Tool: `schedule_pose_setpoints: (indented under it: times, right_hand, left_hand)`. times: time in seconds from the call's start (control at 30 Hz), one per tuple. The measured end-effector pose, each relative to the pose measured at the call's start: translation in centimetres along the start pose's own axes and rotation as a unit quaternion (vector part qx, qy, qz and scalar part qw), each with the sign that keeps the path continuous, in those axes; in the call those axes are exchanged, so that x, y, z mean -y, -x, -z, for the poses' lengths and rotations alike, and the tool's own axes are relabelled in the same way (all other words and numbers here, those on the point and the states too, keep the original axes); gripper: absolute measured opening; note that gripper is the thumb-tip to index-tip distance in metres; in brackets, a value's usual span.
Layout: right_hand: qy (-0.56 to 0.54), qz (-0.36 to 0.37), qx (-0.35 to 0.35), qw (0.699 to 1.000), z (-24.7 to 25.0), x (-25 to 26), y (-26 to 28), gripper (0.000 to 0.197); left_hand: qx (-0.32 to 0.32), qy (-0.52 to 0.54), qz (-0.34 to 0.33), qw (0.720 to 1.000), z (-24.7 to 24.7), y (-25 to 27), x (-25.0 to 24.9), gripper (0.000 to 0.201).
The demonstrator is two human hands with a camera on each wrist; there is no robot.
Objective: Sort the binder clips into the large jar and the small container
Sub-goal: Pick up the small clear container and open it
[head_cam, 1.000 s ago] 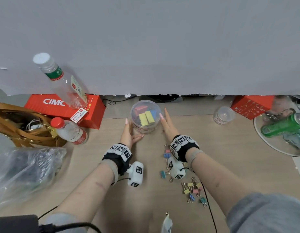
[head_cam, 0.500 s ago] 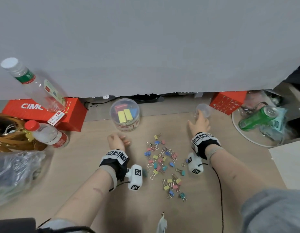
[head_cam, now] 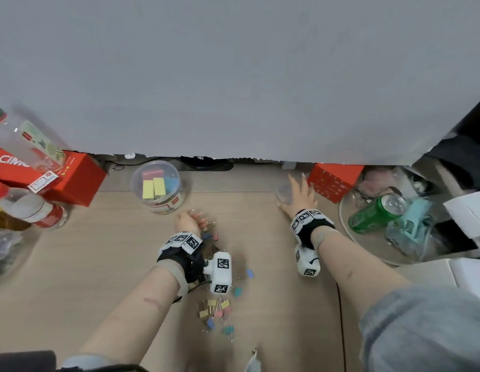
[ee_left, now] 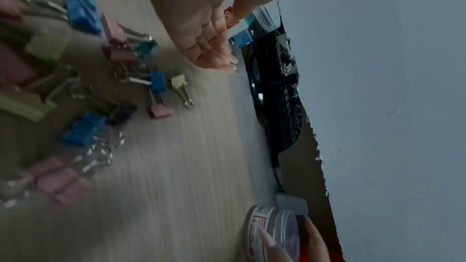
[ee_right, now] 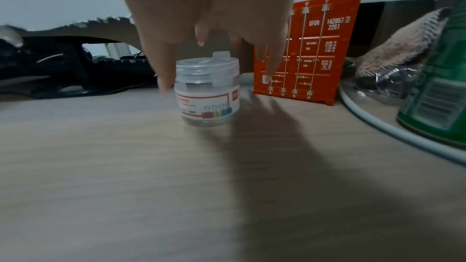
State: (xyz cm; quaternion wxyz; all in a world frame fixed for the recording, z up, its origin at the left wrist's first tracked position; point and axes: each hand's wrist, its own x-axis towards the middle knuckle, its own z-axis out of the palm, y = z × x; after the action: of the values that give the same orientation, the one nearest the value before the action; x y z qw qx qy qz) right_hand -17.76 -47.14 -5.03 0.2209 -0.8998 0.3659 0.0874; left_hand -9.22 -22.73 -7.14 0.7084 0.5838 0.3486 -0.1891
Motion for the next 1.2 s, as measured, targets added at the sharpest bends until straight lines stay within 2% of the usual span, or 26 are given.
schedule_pose_setpoints:
  times: [0.07,0.13,0.27,0.37,0.43,0.5,0.57,0.63,0.73,0.87,0.97,1.1,1.13,1.2]
  right_hand:
    - [0.022,0.028,0.055,0.998,-0.1,-0.4,-0.7,0.08]
    - [0.025,0.047,0.08,0.995,0.0,-0.6,-1.2,0.081]
    - [0.006,0.054,0.055,0.997,0.7,-0.1,-0.8,0.069]
    - [-0.073,0.079,0.056,0.993,0.2,0.4,0.0,0.071]
    - [-0.165,0.115,0.082,0.976,-0.3,0.9,1.0,0.067]
    - [-0.218,0.152,0.127,0.956,-1.0,1.7,2.3,0.056]
    - [-0.244,0.182,0.146,0.941,-1.6,2.7,3.7,0.048]
    - [-0.268,0.195,0.137,0.934,-1.6,3.5,4.6,0.045]
    - [-0.238,0.234,0.118,0.935,-0.9,3.3,5.2,0.044]
    - [-0.144,0.31,0.157,0.926,0.7,3.0,5.6,0.051]
    - [-0.179,0.31,0.183,0.915,1.3,2.4,5.6,0.048]
    - [-0.243,0.332,0.145,0.9,0.7,0.5,5.6,0.044]
    - [-0.26,0.315,0.137,0.903,0.4,0.2,5.6,0.042]
    - [-0.347,0.209,0.116,0.907,-0.4,-0.5,5.2,0.04]
  left_hand:
    - [0.002,0.01,0.005,1.0,-1.2,0.6,0.6,0.027]
    - [0.007,0.013,0.006,1.0,-2.2,1.3,1.2,0.032]
    - [0.054,0.009,0.014,0.998,-3.8,3.4,2.1,0.034]
    - [0.114,-0.012,0.051,0.992,-4.9,5.3,2.5,0.029]
    - [0.168,-0.055,0.062,0.982,-5.8,6.6,2.6,0.026]
    - [0.215,-0.104,0.069,0.969,-6.5,7.6,2.7,0.04]
    - [0.236,-0.098,0.074,0.964,-7.0,7.8,3.0,0.061]
    - [0.218,-0.091,0.065,0.97,-7.1,7.6,3.1,0.075]
    - [0.186,-0.152,0.085,0.967,-6.7,7.9,2.6,0.065]
    - [0.22,-0.181,0.132,0.949,-5.5,8.2,2.7,0.075]
    - [0.216,-0.175,0.14,0.95,-5.4,8.3,3.1,0.075]
    - [0.245,-0.168,0.171,0.939,-5.3,8.4,4.0,0.077]
    - [0.248,-0.155,0.176,0.94,-5.3,8.5,4.2,0.076]
    - [0.252,-0.116,0.184,0.943,-5.3,8.5,4.8,0.077]
